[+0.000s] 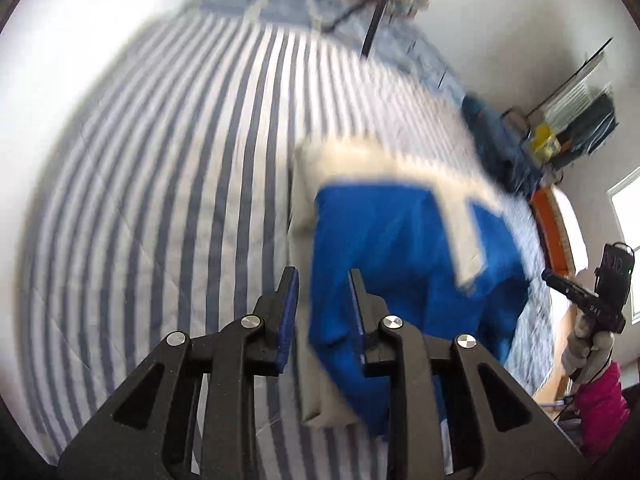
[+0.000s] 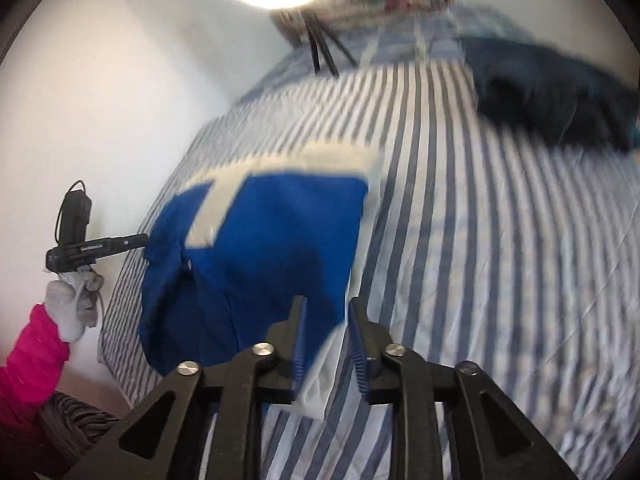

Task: Fold large clothes
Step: 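Grasp the blue edge of the folded bundle with both grippers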

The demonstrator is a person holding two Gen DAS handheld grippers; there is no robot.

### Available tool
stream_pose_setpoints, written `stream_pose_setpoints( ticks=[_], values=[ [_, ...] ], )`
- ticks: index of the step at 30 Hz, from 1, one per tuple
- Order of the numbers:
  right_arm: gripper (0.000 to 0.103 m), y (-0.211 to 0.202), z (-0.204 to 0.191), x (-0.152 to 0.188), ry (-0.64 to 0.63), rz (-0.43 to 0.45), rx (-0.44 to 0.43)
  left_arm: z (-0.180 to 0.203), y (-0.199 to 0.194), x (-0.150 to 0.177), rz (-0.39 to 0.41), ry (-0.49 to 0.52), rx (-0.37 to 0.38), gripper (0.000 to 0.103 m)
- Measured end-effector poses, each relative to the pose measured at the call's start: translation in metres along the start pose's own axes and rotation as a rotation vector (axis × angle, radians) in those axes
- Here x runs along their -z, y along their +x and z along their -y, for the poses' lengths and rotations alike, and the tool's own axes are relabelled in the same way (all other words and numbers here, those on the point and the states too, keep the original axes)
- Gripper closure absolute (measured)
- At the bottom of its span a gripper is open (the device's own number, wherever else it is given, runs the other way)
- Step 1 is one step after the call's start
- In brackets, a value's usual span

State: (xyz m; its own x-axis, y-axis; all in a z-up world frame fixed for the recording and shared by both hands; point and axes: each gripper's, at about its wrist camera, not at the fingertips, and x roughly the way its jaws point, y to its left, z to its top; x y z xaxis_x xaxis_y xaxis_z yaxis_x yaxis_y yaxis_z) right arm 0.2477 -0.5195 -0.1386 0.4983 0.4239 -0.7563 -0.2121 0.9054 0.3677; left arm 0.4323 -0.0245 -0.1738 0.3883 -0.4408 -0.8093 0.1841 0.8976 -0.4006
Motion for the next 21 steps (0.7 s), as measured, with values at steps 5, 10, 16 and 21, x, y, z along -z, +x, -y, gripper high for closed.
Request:
stream_pose_setpoints(
  ticks=[5,10,16,21],
  values=[
    [0.074,0.027,-0.039,-0.041,-0.118,0.025,0.0,0.042,0.004,-0.032,0.068,0.048,0.035,0.081],
    [0.076,0.083,-0.067,-0.061,-0.227,-0.002,0.016,0.057,0.053,-0.044,0.025,0.139,-0.022,0.081],
    [0.083,0.131,-0.036,-0.053,-0.166,-0.086,0.01,0.038,0.099,-0.032,-0.03,0.12,-0.015,0.081],
    [0.091,0.137,-0.029,-0.049,-0.117,-0.105,0.014,0.034,0.103,-0.029,-0.038,0.106,-0.012,0.081]
  ],
)
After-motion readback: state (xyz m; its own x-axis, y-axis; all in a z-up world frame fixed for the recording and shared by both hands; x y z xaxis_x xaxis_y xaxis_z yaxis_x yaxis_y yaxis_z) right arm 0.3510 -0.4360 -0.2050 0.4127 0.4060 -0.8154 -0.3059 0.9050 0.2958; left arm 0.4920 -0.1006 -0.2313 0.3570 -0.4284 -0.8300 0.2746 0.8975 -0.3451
